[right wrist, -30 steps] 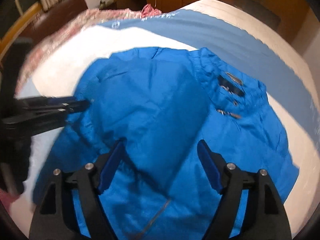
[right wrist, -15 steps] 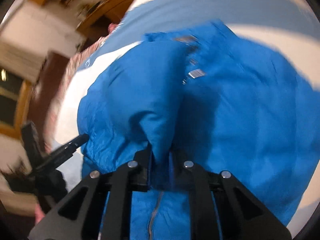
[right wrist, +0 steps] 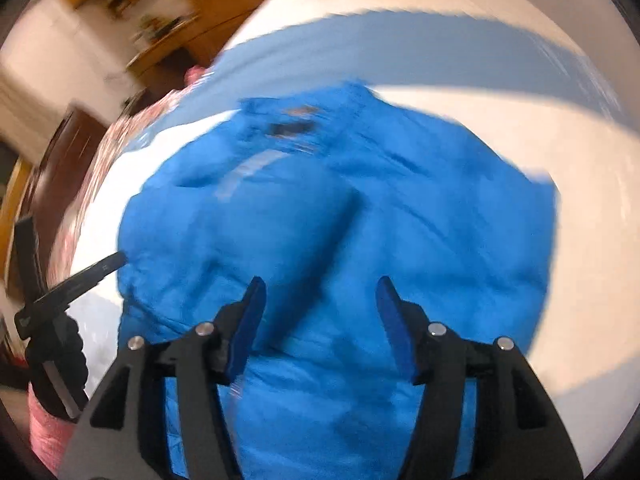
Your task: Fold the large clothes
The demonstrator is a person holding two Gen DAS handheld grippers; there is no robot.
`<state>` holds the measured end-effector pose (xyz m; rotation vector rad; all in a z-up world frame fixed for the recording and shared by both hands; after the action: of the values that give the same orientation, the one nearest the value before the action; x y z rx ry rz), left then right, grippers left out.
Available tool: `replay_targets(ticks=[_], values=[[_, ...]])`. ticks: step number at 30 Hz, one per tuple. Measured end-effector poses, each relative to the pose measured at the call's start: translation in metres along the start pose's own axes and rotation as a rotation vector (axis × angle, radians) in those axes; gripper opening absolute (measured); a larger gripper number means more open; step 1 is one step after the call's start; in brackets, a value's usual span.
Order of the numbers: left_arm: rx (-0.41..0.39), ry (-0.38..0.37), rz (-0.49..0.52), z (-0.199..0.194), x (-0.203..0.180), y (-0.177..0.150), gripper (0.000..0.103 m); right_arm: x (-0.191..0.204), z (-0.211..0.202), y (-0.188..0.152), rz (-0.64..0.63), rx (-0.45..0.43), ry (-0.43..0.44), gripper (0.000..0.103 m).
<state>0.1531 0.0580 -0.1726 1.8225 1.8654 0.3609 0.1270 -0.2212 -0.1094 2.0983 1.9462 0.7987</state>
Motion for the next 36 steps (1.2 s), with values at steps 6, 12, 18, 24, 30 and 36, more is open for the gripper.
replay_targets(ticks=[6,12,18,24,30,36], values=[[0.019,0.018,0.017,0.010,-0.002,0.011,0.040,0.061,0.055,0.027,-0.191,0.078,-0.134,0.073],[0.065,0.035,0.020,0.031,0.003,0.014,0.040,0.043,0.097,0.018,-0.208,0.169,-0.273,0.062],[0.069,0.036,0.022,0.037,0.003,0.013,0.040,0.000,0.063,0.023,0.000,0.100,-0.129,0.016],[0.066,0.029,0.014,0.037,0.005,0.011,0.040,-0.070,0.011,-0.008,0.265,0.069,0.109,0.024],[0.055,0.040,0.036,0.028,0.001,0.010,0.038,-0.124,-0.004,-0.056,0.433,0.081,0.205,0.068],[0.030,-0.003,0.099,0.017,-0.031,0.007,0.038,-0.139,0.012,-0.057,0.554,0.086,0.300,0.038]])
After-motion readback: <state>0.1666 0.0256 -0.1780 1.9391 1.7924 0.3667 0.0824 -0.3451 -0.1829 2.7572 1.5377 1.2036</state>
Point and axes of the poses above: each gripper's, at about its wrist camera, not at the fingertips, and z roughly the way its jaws point, x to its left, y to its top, the point moved 5 cm from there along z, roughly the way its jaws point, and after that the axes turned 8 degrees about -x, right-handed, at the moved point
